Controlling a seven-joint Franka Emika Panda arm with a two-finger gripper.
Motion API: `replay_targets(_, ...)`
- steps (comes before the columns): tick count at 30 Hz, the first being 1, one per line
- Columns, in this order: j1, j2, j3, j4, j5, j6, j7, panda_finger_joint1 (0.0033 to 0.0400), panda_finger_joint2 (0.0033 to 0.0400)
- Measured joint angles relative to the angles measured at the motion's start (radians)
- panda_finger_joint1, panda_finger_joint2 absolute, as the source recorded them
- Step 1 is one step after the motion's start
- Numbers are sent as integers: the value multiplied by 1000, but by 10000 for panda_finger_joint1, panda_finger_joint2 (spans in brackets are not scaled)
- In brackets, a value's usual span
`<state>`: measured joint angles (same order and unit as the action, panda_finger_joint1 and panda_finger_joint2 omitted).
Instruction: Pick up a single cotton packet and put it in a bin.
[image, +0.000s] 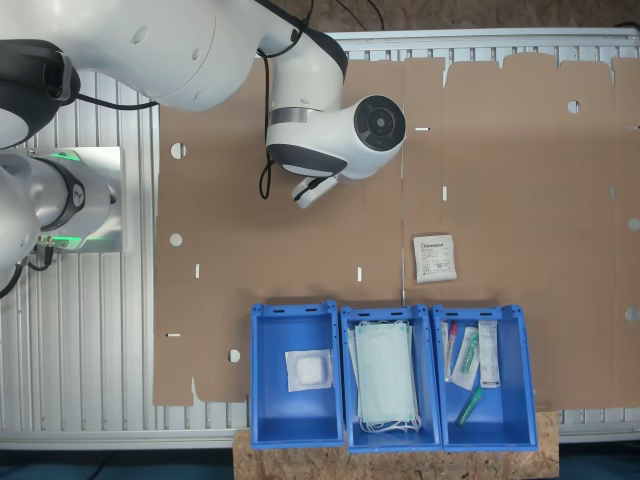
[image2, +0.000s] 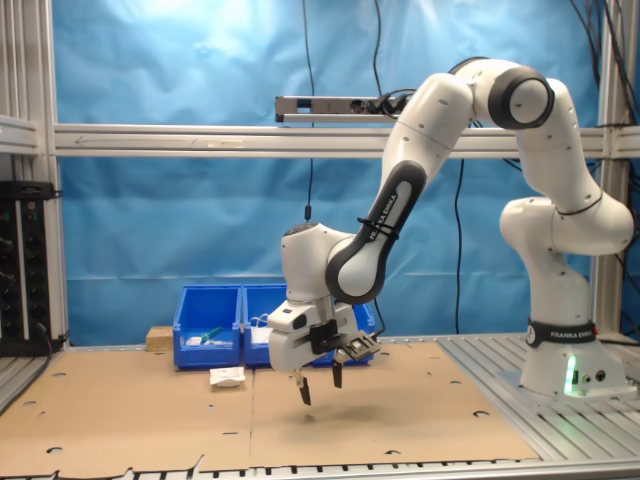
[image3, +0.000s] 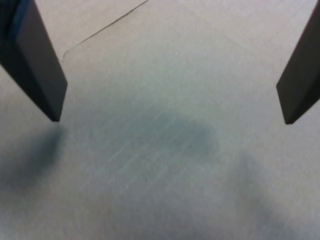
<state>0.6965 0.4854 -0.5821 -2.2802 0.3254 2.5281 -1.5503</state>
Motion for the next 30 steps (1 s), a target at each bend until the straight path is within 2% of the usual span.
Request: replay_targets(30, 0, -11, 0, 11, 0, -1, 0, 400, 400)
